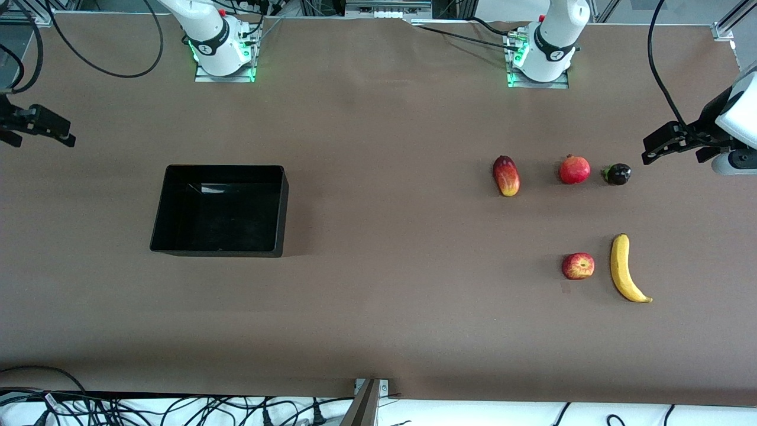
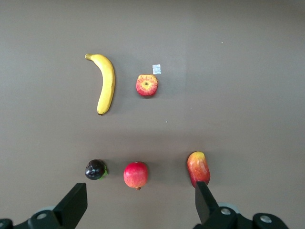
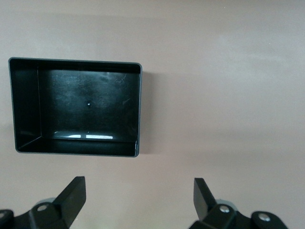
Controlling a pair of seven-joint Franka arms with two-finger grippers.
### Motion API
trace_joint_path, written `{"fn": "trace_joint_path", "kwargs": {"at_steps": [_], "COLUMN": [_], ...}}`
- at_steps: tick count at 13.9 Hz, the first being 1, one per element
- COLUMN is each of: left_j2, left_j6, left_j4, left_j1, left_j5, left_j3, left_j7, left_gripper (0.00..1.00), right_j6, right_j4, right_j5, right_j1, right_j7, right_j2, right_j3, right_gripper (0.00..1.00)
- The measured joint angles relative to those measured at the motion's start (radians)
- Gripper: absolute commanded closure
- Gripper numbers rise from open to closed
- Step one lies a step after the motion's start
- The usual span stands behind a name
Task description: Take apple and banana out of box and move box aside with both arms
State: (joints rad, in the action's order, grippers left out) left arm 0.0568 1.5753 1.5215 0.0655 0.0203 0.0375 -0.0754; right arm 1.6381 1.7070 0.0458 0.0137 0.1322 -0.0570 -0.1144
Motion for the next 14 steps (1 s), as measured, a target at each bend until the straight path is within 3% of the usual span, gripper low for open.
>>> {"fn": "trace_joint_path", "kwargs": {"at_steps": [14], "left_j2": [0.002], "left_j6": [0.0], "left_j4": [0.0], "left_j1": [0.003], "left_j5": [0.0], "left_j3": [-0.002], "left_j7": [-0.001], "left_gripper": [0.0], "right_j6": [0.009], "right_j4": [0.021], "right_j5": [0.025], "right_j1": [0.007], "right_j7": [-0.002], "right_j2": [0.005], "right_j3": [0.028], "right_gripper": [0.0]}}
